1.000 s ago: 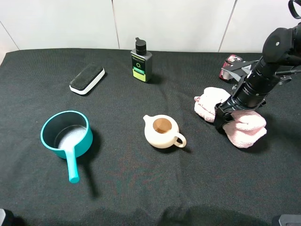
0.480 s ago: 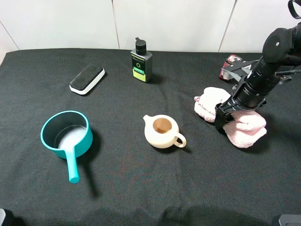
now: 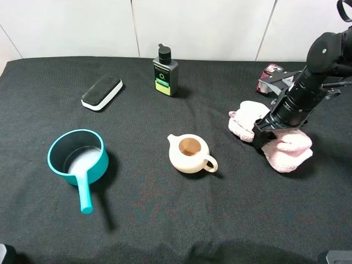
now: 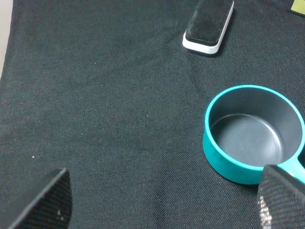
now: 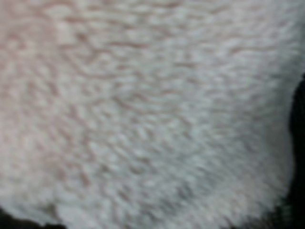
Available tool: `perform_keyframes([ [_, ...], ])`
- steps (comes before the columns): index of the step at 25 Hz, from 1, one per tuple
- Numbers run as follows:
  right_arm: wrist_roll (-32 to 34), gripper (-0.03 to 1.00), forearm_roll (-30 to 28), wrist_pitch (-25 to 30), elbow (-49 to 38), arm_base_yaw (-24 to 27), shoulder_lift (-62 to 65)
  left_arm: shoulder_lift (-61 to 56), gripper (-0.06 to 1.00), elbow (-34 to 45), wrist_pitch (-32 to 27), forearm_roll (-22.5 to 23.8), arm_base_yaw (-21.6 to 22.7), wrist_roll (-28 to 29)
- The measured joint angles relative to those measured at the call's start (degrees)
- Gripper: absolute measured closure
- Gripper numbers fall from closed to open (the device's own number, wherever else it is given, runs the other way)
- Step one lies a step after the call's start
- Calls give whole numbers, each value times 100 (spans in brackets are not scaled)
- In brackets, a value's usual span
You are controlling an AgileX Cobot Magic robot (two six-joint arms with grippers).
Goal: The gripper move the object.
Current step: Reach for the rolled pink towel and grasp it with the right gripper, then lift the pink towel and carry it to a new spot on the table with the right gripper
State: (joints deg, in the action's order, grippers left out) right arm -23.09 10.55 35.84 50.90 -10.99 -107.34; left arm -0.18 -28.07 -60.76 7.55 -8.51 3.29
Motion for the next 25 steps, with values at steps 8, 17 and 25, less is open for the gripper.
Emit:
perform_keyframes([
  [8,0,56,11,11,0,0,0,0,13,0,0,0,0,0],
  [17,0,56,26,51,0,0,0,0,13,0,0,0,0,0],
  [25,0,56,45,66,7,0,0,0,13,0,0,0,0,0],
])
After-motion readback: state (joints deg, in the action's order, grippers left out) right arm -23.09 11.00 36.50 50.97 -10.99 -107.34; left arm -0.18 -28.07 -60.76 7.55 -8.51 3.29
